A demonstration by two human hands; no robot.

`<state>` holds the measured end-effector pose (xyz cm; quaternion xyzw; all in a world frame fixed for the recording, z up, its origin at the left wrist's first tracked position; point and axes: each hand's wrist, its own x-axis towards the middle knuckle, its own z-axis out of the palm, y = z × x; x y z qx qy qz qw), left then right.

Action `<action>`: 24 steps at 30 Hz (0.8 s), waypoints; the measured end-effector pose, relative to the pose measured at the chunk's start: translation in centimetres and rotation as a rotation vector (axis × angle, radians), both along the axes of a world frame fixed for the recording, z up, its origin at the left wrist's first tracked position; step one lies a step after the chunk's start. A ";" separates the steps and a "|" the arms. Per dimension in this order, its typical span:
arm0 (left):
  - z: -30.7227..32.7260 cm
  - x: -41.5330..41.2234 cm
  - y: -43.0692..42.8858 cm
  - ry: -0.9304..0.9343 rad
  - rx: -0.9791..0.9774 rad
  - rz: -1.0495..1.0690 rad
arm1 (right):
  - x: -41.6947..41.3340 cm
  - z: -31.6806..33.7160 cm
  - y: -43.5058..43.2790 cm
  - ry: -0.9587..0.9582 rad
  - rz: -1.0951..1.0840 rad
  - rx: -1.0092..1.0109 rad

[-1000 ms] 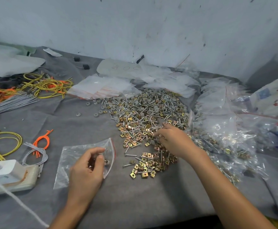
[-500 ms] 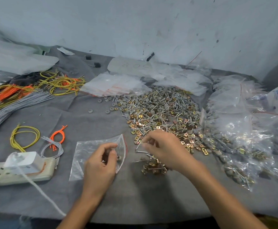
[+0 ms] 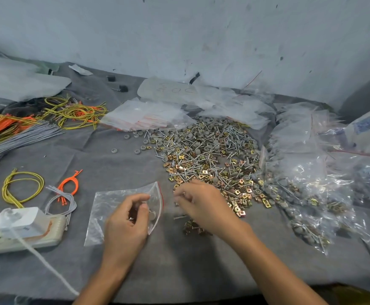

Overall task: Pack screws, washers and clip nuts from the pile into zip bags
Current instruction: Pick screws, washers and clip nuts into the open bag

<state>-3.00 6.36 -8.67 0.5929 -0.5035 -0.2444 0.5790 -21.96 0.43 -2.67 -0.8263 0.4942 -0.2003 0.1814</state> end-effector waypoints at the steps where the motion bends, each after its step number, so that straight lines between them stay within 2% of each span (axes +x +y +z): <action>1: 0.0 0.0 0.0 0.001 -0.004 -0.002 | -1.1 0.1 -0.6 0.016 -0.051 0.003; 8: 0.0 -0.1 -0.1 0.009 0.001 -0.001 | -5.3 -0.5 -3.6 0.339 -0.291 -0.049; 17: 0.2 0.0 0.0 -0.003 -0.014 -0.006 | -5.6 -0.7 -2.7 0.318 -0.286 -0.042; 19: 0.2 0.0 0.1 -0.004 -0.022 -0.007 | -5.6 -0.2 -2.4 0.255 -0.287 -0.040; 24: 0.3 -0.1 0.0 -0.007 -0.026 -0.010 | -1.9 1.1 0.2 -0.170 -0.148 0.112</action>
